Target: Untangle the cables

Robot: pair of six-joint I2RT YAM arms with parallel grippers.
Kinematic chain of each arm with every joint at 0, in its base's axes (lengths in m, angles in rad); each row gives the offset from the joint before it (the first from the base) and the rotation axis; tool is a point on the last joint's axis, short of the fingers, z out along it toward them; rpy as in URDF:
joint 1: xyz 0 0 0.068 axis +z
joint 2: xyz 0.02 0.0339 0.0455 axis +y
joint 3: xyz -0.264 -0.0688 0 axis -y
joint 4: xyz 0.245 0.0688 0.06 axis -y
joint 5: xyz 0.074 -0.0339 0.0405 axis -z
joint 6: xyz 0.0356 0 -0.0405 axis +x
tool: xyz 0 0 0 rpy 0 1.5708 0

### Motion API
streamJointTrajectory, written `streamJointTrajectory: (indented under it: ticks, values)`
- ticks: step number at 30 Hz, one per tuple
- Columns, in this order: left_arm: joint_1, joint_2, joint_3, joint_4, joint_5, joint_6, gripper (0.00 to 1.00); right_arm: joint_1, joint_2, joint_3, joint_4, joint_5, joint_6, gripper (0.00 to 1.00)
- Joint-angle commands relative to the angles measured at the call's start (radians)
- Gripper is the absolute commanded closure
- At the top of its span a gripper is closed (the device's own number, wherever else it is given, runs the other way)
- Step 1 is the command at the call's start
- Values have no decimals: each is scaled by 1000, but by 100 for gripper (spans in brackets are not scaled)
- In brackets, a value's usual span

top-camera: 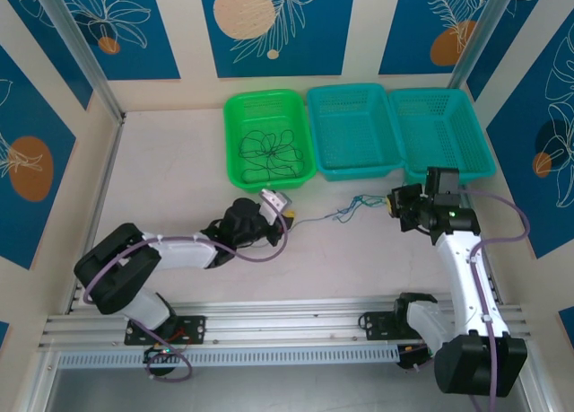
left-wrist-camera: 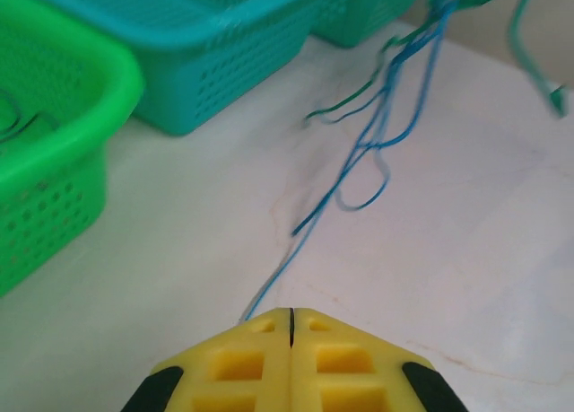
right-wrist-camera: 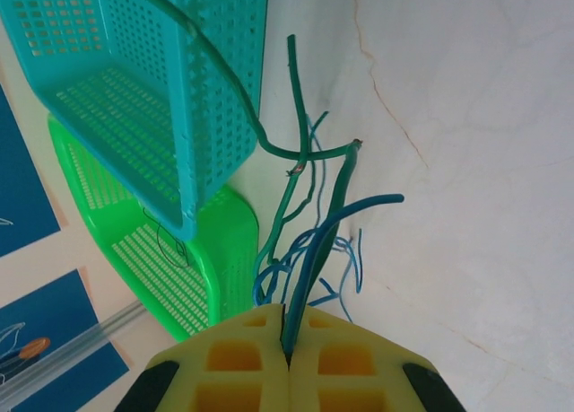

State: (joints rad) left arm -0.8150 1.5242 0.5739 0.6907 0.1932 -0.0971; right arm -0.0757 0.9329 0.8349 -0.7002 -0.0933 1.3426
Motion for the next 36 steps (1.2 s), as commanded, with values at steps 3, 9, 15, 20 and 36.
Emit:
streamJointTrajectory:
  ticks: [3,9,15,20,36]
  values:
    - [-1,69,36,78,252,177,78,27,0,-38,13,-78,38,100]
    - [-9,208,177,43,228,400,49,30,7,-13,7,-82,34,100]
    - [-48,347,231,139,166,436,43,25,-21,-25,11,-78,56,100]
    - [-82,419,260,177,86,412,42,14,-26,-13,13,-77,56,100]
    - [-103,518,296,348,-10,282,100,-5,0,-22,37,-83,56,100]
